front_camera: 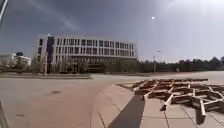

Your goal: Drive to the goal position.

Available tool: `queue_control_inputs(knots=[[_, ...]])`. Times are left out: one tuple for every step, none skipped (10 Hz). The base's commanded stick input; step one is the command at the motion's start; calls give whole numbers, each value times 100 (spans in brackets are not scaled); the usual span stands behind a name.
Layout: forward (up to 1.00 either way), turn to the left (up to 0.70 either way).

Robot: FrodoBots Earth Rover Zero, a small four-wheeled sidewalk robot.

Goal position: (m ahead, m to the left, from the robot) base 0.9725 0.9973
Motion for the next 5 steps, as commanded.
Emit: queue_control_inputs(knots=[[5, 0], [5, 0], [5, 0], [5, 0], [5, 0]])
